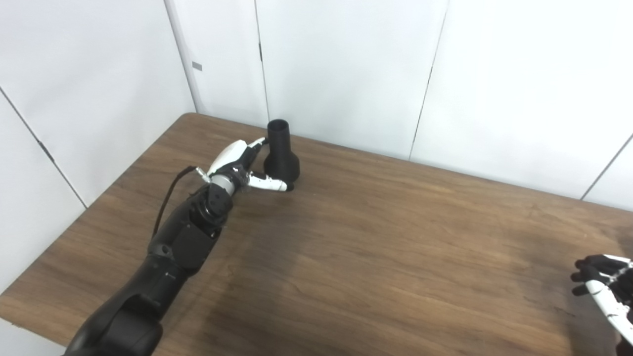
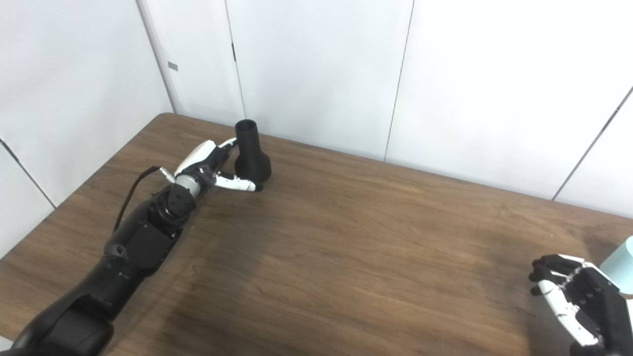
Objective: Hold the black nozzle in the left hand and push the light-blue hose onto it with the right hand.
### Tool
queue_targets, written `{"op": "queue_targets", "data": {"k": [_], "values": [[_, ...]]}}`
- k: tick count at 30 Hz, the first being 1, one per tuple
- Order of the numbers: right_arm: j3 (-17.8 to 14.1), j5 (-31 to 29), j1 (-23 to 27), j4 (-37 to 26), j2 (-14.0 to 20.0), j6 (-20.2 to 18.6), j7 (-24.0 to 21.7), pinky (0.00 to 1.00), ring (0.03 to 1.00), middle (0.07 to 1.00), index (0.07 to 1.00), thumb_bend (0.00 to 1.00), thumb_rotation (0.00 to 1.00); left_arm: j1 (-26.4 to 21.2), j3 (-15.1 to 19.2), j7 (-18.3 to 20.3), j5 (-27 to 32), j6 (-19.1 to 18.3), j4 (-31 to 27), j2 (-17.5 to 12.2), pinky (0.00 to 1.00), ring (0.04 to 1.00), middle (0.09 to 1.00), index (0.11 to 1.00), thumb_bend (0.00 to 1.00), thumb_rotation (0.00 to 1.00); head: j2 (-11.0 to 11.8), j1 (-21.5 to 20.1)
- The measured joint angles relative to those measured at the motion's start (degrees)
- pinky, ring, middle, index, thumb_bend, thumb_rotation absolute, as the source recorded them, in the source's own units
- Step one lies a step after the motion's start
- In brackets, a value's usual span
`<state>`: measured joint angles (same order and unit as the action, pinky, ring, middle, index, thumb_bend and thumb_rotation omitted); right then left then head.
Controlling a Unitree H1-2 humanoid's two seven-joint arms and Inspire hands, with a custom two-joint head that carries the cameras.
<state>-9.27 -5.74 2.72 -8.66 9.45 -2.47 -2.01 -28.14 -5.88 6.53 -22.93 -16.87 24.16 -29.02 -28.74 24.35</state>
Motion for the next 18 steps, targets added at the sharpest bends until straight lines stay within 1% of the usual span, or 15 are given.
{"op": "queue_targets", "data": {"k": [2,4,7,9,10,11,12,13,15,18], "values": [[0.0,0.0,0.0,-0.6,0.0,-0.5,0.0,0.39,0.524,0.568,0.531,0.18,0.19,0.1,0.0,0.0,0.4,0.5,0.0,0.0,0.79,0.918,0.957,0.95,1.0,0.26,0.0,0.0],[0.0,0.0,0.0,-1.4,0.0,-1.1,0.0,0.39,0.525,0.571,0.537,0.18,0.17,0.1,0.0,0.1,1.3,1.1,0.0,0.0,0.77,0.886,0.932,0.941,1.0,0.24,-0.3,-0.2],[0.0,0.0,-0.1,-1.5,-0.1,-1.4,0.0,0.4,0.529,0.574,0.542,0.16,0.11,0.1,-0.4,0.4,1.8,1.5,0.0,-0.1,0.77,0.873,0.911,0.93,1.0,0.24,-0.3,-0.2],[0.1,0.0,-0.2,-1.6,-0.1,-1.6,0.0,0.4,0.531,0.576,0.546,0.13,0.04,0.0,-1.1,0.4,1.5,1.5,-0.2,-0.2,0.79,0.893,0.905,0.911,1.0,0.23,-0.3,-0.4],[0.2,0.0,-0.2,-1.7,-0.1,-1.6,0.0,0.4,0.532,0.576,0.547,0.13,0.03,0.0,-1.6,0.4,1.3,1.5,-0.3,-0.4,0.8,0.897,0.905,0.908,1.0,0.23,-0.3,-0.4],[0.2,0.0,-0.2,-1.8,-0.1,-1.7,0.0,0.4,0.53,0.575,0.546,0.13,0.02,0.0,-2.2,0.4,0.8,1.4,-0.5,-0.5,0.82,0.92,0.914,0.903,1.0,0.24,-0.3,-0.4],[0.2,0.0,-0.2,-2.0,-0.1,-1.7,0.0,0.4,0.527,0.573,0.544,0.12,0.01,0.0,-3.1,0.4,-0.3,1.3,-0.7,-0.7,0.91,0.944,0.922,0.892,1.0,0.24,-0.3,-0.4],[0.3,0.0,-0.2,-2.1,-0.1,-1.7,0.0,0.4,0.527,0.573,0.545,0.12,0.0,-0.1,-4.2,0.3,-1.4,1.3,-0.8,-0.8,0.95,0.945,0.92,0.882,1.0,0.25,-0.3,-0.6],[0.3,-0.2,-0.2,-2.3,-0.2,-1.8,0.0,0.4,0.528,0.574,0.547,0.11,0.0,-0.4,-6.2,0.3,-3.6,1.5,-0.8,-1.2,0.99,0.928,0.904,0.86,1.0,0.26,-0.3,-0.6],[0.4,-0.1,-0.3,-3.2,-0.2,-2.2,0.0,0.39,0.522,0.571,0.546,0.09,0.0,-0.6,-8.2,-0.8,-6.5,2.1,-0.5,-1.5,1.0,0.887,0.868,0.827,1.0,0.26,-0.4,-0.8]]}}
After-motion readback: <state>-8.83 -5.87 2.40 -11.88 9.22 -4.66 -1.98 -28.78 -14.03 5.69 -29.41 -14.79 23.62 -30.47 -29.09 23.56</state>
